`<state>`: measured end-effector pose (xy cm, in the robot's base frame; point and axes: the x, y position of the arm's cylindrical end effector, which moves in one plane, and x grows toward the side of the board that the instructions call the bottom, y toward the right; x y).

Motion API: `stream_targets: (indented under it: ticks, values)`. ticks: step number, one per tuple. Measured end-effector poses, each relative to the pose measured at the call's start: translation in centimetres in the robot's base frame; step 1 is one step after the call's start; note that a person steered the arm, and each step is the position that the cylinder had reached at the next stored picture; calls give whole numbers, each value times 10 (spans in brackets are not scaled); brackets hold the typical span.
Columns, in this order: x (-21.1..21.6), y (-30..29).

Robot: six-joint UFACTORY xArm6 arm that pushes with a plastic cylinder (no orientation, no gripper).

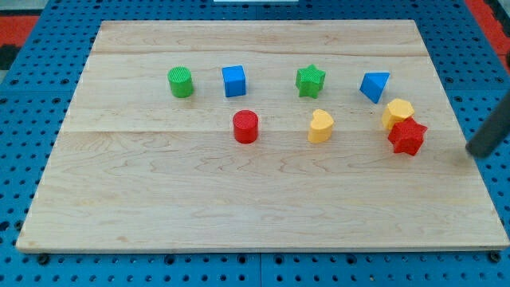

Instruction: Place yellow blocks and the red circle in a horizontal line with the red star

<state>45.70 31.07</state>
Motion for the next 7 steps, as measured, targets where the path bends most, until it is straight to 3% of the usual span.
stream_targets:
  ticks: [1,3,4,5,7]
  values:
    - [-57,-22]
    - [-58,-155]
    - [-51,-152]
    - [-73,-153]
    - [-51,-122]
